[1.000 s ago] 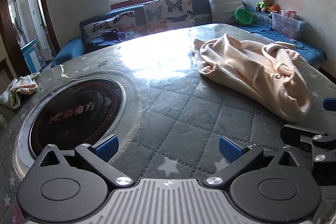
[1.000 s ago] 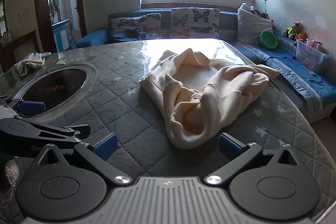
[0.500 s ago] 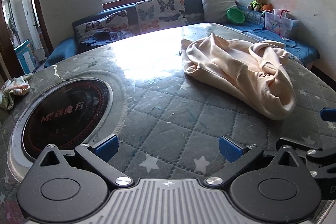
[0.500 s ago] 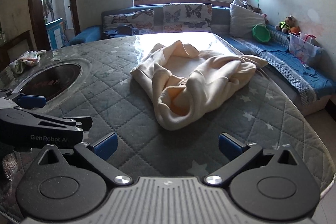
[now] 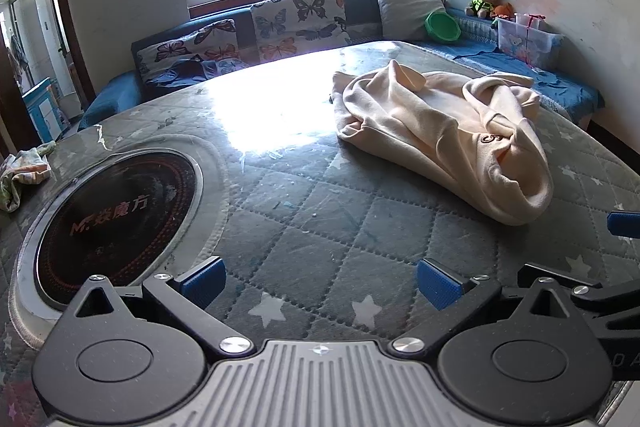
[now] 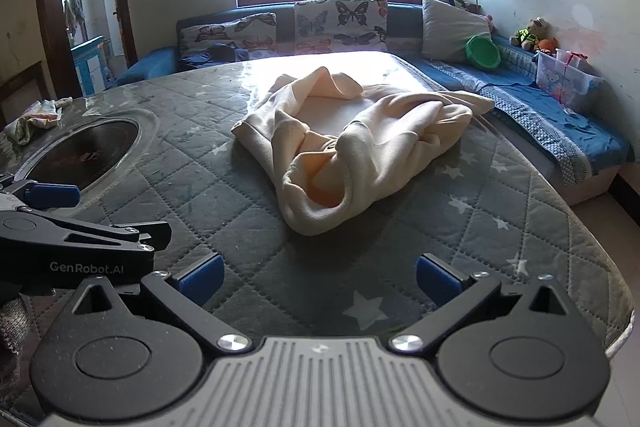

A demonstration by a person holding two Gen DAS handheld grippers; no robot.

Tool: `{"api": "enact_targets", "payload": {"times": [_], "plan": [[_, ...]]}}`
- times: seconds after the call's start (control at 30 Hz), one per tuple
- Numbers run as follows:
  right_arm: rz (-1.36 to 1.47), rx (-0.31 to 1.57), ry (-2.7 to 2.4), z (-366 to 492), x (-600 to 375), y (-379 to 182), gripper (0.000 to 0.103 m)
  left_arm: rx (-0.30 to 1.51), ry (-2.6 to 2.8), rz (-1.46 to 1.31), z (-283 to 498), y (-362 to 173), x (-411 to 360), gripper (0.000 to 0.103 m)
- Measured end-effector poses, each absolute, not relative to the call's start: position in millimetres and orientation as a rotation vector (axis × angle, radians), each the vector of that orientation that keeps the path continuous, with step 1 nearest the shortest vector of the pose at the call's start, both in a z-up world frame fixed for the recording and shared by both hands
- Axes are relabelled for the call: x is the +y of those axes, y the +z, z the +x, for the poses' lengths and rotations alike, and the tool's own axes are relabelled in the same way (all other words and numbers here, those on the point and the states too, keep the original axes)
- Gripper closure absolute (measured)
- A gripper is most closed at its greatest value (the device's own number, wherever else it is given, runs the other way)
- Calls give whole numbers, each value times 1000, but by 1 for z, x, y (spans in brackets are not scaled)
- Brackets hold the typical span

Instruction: Fold clothes

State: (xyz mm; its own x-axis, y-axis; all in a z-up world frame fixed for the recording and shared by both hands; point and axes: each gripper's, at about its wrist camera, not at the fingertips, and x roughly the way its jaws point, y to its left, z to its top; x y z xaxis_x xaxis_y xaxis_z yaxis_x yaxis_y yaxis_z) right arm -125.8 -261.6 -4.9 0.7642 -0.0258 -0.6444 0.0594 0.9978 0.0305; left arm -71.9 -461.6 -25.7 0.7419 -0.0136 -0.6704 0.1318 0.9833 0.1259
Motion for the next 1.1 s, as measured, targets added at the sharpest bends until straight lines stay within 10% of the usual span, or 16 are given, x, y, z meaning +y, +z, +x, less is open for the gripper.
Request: {"api": "enact_targets", "payload": {"times": [1.1], "plan": [[65,705,-61,-120,-265,-9,0,755,-254,241,-57,9,-184,0]]}}
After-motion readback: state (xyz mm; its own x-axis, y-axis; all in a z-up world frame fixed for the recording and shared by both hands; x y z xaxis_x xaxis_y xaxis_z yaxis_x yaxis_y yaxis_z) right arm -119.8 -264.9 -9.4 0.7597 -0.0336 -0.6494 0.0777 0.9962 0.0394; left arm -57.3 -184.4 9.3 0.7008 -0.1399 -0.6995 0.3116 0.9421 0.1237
